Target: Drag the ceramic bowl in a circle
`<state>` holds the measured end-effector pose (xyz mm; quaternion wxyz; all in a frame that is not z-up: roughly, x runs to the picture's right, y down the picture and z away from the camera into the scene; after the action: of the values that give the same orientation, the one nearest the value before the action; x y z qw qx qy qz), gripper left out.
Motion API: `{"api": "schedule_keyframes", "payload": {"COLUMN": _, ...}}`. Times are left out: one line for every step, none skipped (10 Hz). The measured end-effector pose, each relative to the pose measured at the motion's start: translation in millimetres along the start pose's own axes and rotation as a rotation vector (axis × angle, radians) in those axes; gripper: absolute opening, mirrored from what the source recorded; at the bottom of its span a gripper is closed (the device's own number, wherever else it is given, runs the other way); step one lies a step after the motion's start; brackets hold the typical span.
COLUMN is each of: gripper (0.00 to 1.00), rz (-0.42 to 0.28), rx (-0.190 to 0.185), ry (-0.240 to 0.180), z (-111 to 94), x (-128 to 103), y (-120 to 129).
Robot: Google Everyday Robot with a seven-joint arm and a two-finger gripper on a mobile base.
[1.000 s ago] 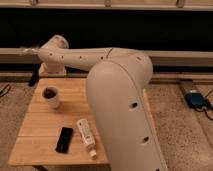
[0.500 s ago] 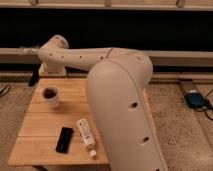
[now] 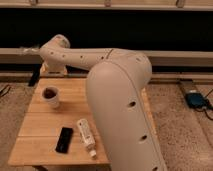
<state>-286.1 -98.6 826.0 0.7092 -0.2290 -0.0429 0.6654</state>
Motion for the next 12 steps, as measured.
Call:
{"api": "schedule_keyframes", "payload": {"gripper": 0.80, "rz": 0.023, "rx": -0.001, "ry": 0.015, "z": 8.6, "x": -7.5, "y": -21.8}}
{"api": "schedule_keyframes", "payload": {"gripper": 0.80, "rz": 0.050, "rx": -0.003, "ry": 0.031, "z": 17.2, "x": -13.1, "y": -44.6}}
{"api": "schedule_keyframes", "payload": {"gripper": 0.80, "rz": 0.080, "rx": -0.003, "ry": 0.051, "z": 28.0, "x": -13.5, "y": -70.1}}
{"api": "schedule_keyframes", "payload": {"gripper": 0.80, "rz": 0.111, "rx": -0.002, "ry": 0.070, "z": 36.1, "x": -10.6, "y": -92.0}}
{"api": "schedule_keyframes", "payload": {"gripper": 0.80, "rz": 0.155, "rx": 0.006, "ry": 0.098, "z": 43.0, "x": 0.1, "y": -120.7}}
{"api": "schedule_keyframes", "payload": {"gripper": 0.80, "rz": 0.193, "rx": 0.020, "ry": 0.117, "z": 45.0, "x": 11.9, "y": -141.5}}
{"api": "schedule_keyframes", "payload": {"gripper": 0.80, "rz": 0.226, "rx": 0.032, "ry": 0.131, "z": 43.8, "x": 22.8, "y": -156.1}}
{"api": "schedule_keyframes", "payload": {"gripper": 0.80, "rz": 0.263, "rx": 0.049, "ry": 0.141, "z": 40.0, "x": 34.2, "y": -171.3}}
{"api": "schedule_keyframes", "payload": {"gripper": 0.80, "rz": 0.305, "rx": 0.071, "ry": 0.151, "z": 32.7, "x": 47.4, "y": -186.1}}
{"api": "schedule_keyframes", "payload": {"gripper": 0.80, "rz": 0.340, "rx": 0.091, "ry": 0.161, "z": 26.5, "x": 58.3, "y": -197.4}}
{"api": "schedule_keyframes", "payload": {"gripper": 0.80, "rz": 0.369, "rx": 0.110, "ry": 0.169, "z": 22.5, "x": 66.6, "y": -205.5}}
{"api": "schedule_keyframes", "payload": {"gripper": 0.80, "rz": 0.393, "rx": 0.131, "ry": 0.184, "z": 21.6, "x": 74.4, "y": -212.0}}
